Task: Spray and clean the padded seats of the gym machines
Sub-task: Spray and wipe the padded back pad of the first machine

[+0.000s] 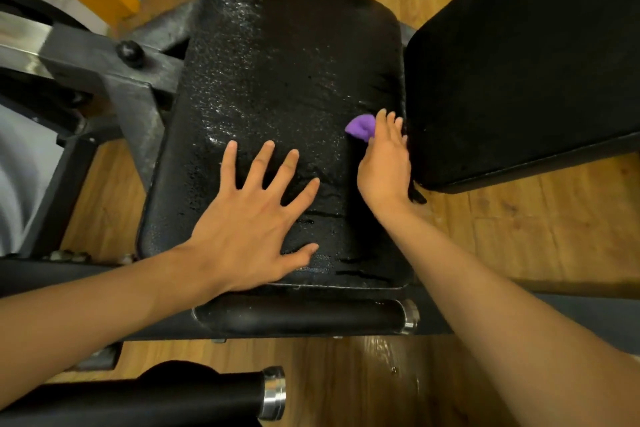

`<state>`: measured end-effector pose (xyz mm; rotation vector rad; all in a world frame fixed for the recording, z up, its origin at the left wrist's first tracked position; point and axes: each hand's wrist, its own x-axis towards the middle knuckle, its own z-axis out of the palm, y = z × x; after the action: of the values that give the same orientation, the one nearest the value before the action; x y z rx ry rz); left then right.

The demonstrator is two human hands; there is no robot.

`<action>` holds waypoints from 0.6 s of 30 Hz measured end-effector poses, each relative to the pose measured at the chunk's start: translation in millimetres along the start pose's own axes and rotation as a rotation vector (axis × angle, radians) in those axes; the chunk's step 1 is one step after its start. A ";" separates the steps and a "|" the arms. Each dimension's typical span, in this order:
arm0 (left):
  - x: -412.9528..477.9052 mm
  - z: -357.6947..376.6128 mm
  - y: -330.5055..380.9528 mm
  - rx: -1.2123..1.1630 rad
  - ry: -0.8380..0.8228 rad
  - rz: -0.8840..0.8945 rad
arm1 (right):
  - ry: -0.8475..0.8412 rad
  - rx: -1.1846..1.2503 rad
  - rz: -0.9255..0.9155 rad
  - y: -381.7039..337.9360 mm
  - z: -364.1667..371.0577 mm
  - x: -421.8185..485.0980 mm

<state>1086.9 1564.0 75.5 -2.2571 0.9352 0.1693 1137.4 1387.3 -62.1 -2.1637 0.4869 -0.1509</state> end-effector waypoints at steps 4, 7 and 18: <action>1.4 -0.2 1.0 -0.019 0.005 0.000 | -0.022 0.021 0.087 -7.3 -1.7 67.5; 2.0 -1.1 0.7 -0.028 0.000 -0.008 | -0.007 0.062 0.200 -18.1 -1.5 91.2; 3.2 -6.3 1.3 -0.034 -0.034 -0.011 | 0.092 0.154 0.068 2.9 -4.2 -44.0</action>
<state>1087.5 1557.5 78.5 -2.2831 0.9081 0.2195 1095.1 1400.0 -59.0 -1.9936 0.5817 -0.2428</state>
